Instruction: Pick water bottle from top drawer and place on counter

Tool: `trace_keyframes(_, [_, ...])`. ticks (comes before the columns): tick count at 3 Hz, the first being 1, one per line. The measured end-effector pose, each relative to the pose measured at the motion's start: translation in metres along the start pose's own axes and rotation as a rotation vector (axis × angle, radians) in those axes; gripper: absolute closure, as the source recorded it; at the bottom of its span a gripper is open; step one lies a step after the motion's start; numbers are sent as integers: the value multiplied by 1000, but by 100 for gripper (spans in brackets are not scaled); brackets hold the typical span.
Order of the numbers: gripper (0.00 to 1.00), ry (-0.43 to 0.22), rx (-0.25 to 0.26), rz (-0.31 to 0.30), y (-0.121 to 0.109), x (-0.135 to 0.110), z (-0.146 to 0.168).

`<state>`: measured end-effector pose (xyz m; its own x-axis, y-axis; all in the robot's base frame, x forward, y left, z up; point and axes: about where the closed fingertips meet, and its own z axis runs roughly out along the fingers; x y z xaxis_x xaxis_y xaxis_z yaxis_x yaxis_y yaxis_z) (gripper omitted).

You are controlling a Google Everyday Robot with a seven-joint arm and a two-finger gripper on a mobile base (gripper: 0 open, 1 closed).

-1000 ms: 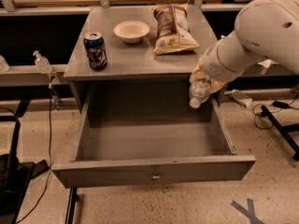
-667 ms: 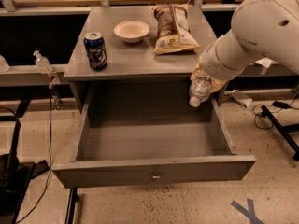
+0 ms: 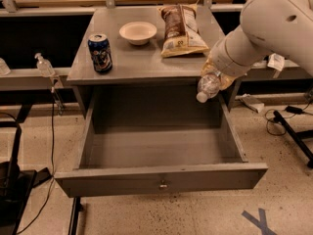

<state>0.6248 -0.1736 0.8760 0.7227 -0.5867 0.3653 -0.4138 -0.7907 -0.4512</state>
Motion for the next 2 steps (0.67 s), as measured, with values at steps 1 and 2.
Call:
trace_keyframes(1, [100, 42, 14, 105, -16, 32, 1])
trace_keyframes(2, [100, 72, 30, 245, -31, 60, 10])
